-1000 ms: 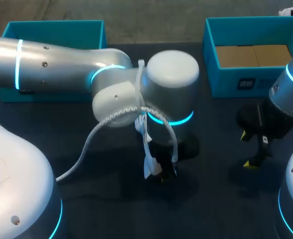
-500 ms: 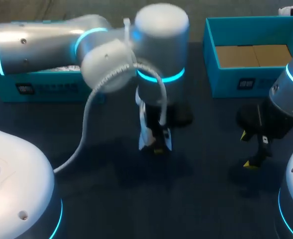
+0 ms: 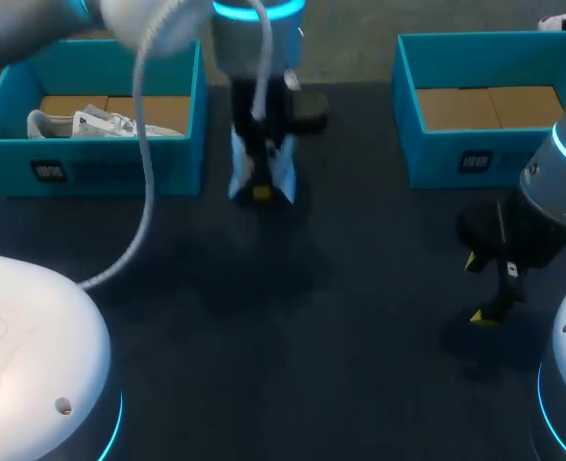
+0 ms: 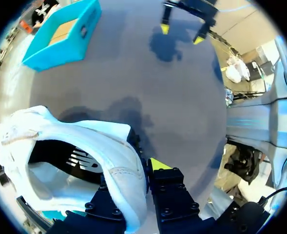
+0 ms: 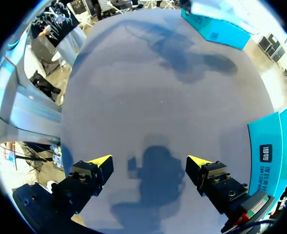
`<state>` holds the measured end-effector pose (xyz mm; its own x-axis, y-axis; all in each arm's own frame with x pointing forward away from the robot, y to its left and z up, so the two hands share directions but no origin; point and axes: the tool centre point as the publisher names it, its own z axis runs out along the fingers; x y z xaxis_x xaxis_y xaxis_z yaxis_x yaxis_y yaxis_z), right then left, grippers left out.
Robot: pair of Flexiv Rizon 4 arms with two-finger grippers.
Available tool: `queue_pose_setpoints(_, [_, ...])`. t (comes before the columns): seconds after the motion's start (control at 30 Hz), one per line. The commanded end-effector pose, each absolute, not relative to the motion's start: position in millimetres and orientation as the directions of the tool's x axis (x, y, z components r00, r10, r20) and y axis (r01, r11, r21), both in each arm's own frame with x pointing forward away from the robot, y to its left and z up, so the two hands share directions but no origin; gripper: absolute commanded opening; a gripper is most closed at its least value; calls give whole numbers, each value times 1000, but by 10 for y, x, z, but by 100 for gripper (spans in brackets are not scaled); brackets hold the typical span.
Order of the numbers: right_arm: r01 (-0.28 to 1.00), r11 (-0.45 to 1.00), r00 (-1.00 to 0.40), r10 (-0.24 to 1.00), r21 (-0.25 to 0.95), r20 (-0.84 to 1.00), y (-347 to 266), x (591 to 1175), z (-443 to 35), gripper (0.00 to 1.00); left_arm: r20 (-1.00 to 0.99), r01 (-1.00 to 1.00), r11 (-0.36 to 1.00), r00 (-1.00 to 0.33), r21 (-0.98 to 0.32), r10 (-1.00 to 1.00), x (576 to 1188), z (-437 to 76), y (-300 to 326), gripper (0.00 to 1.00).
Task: Take the shoe out of the shoebox, open the shoe tongue, remove and reinsert the insole, then place the shoe into the shoebox
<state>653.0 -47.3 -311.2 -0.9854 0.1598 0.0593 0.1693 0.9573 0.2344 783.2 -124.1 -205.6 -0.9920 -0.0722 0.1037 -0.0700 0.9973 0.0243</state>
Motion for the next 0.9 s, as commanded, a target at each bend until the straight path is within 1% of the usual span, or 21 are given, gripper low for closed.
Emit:
queue_pose_setpoints(0.03, [168,957,-986,160,235,56,-475,6516,-3116,100,116,-90,995,-989,34,-93,8189,-1520,-1040,0])
queue_pose_setpoints(0.27, [168,957,-986,160,235,56,-475,6516,-3116,100,142,-120,993,-983,0,-119,8805,-1200,-665,0])
queue_pose_setpoints(0.37, [168,957,-986,160,235,56,-475,6516,-3116,100,157,-121,992,-980,22,-123,9062,-1043,-536,0])
queue_pose_setpoints(0.9, [168,957,-986,160,235,56,-475,6516,-3116,100,157,-121,992,-980,22,-123,9062,-1043,-536,0])
